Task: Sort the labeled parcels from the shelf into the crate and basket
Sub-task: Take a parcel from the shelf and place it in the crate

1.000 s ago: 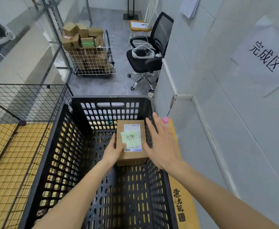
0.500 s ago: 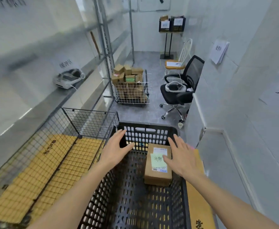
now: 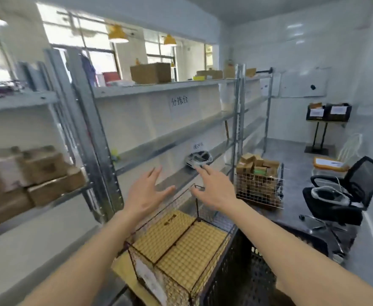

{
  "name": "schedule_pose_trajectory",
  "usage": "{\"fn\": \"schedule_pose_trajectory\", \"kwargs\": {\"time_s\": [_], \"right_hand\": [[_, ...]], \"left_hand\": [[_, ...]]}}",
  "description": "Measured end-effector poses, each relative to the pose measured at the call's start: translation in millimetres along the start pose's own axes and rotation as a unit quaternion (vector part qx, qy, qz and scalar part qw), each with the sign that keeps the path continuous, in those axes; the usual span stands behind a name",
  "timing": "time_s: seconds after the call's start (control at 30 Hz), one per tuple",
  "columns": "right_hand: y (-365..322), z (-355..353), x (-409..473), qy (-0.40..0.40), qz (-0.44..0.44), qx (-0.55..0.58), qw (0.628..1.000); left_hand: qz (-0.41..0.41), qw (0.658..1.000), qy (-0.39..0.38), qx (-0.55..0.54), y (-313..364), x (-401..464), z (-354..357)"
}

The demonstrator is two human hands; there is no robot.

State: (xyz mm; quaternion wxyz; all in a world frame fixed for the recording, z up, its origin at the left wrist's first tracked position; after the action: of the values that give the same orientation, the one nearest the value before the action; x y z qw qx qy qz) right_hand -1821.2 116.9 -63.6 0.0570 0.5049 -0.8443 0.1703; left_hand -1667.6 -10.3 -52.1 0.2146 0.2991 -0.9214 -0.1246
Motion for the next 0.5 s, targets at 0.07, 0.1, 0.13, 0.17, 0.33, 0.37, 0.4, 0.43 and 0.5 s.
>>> {"fn": "schedule_pose_trajectory", "kwargs": {"time_s": [0.07, 0.1, 0.13, 0.17, 0.33, 0.37, 0.4, 0.43, 0.5], "right_hand": [[-75.5, -14.0, -7.7, 0.014, -0.042, 0.016, 0.999], [-114.1, -19.8, -15.0, 0.019, -0.066, 0.021, 0.997], [-152.4, -25.1, -24.3, 0.023, -0.09, 0.028, 0.995], [-190.3, -29.5, -34.7, 0.025, -0.11, 0.036, 0.993], [-373.6, -47.9, -103.9, 0.034, -0.203, 0.086, 0.975], [-408.1, -51.1, -120.2, 0.033, -0.222, 0.092, 0.97], [-441.4, -54.1, -137.1, 0.031, -0.241, 0.1, 0.965], [-473.3, -56.5, -154.3, 0.026, -0.259, 0.108, 0.959], [-533.6, -60.6, -190.3, 0.015, -0.296, 0.123, 0.947]], "left_hand": [[-0.018, 0.999, 0.037, 0.025, -37.7, -42.4, -60.8], [-0.034, 0.997, 0.056, 0.032, -56.6, -67.2, -92.2], [-0.049, 0.995, 0.072, 0.038, -77.1, -93.7, -122.5], [-0.069, 0.993, 0.087, 0.039, -97.8, -122.3, -151.7], [-0.163, 0.971, 0.171, 0.041, -180.6, -278.5, -283.0], [-0.182, 0.964, 0.186, 0.045, -193.6, -311.0, -305.6], [-0.201, 0.958, 0.197, 0.053, -204.4, -343.5, -327.4], [-0.221, 0.951, 0.206, 0.065, -214.2, -377.0, -347.6], [-0.257, 0.936, 0.224, 0.085, -232.7, -443.4, -385.0]]}}
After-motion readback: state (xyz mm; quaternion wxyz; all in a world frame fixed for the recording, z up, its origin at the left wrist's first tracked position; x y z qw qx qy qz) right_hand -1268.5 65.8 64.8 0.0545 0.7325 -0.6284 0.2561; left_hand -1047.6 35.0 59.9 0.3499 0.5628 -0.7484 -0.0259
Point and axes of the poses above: each hand's wrist, its own x-axis towards the middle knuckle, its own z-axis out of the palm, y = z × x, the point moved 7 cm from there along x, towards the middle knuckle, and after that the axes turned 3 degrees about -y, right-handed, at the moved point
